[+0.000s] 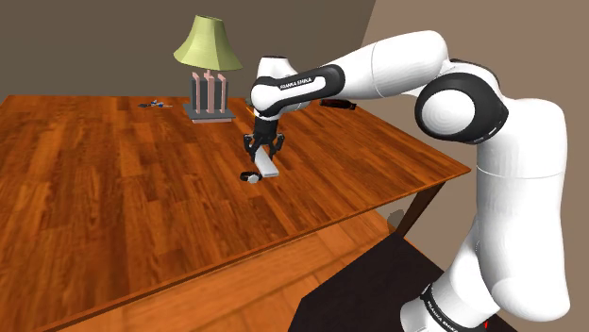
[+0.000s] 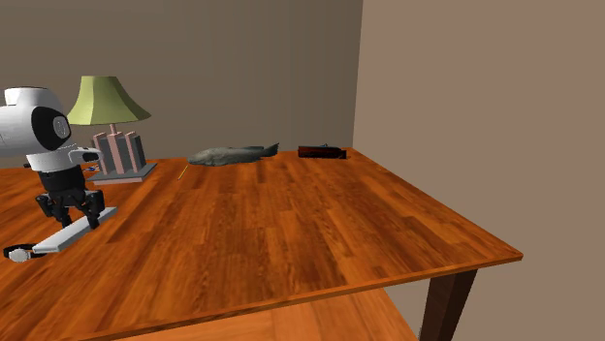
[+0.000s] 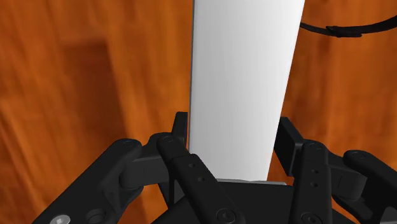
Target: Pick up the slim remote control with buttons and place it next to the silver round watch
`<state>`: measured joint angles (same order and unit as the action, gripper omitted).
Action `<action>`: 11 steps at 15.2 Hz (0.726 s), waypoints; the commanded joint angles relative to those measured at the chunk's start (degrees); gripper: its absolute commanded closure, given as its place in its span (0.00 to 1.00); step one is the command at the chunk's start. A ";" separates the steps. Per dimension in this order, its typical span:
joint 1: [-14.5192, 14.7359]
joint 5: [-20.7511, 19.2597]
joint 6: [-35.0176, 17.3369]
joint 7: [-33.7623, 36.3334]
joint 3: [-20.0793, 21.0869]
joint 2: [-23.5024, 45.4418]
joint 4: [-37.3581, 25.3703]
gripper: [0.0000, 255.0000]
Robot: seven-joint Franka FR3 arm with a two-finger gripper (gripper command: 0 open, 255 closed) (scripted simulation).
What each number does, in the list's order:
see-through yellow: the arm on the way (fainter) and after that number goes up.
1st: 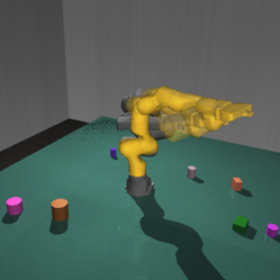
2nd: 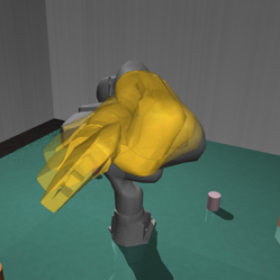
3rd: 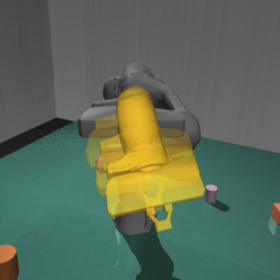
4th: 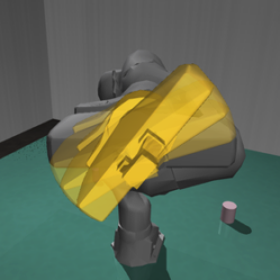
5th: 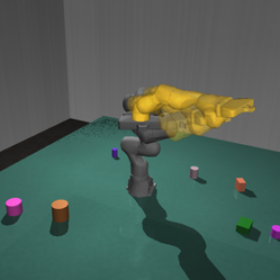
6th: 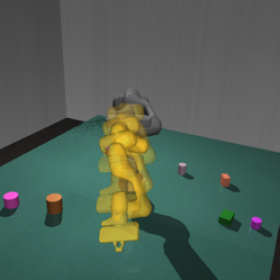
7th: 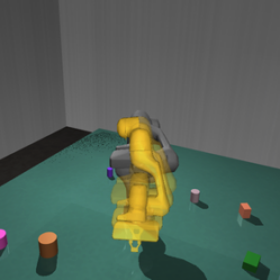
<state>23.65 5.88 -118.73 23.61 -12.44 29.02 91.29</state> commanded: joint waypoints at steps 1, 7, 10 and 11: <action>0.02 0.01 -0.03 0.01 0.02 0.02 0.00 0.00; 0.07 -0.17 1.55 0.13 -0.08 -0.69 -0.88 0.00; 0.14 -0.63 6.13 0.43 -0.31 -2.34 -3.84 0.00; 0.14 -0.63 6.13 0.43 -0.31 -2.34 -3.84 0.00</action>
<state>23.89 5.29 -113.42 24.12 -12.69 26.75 88.13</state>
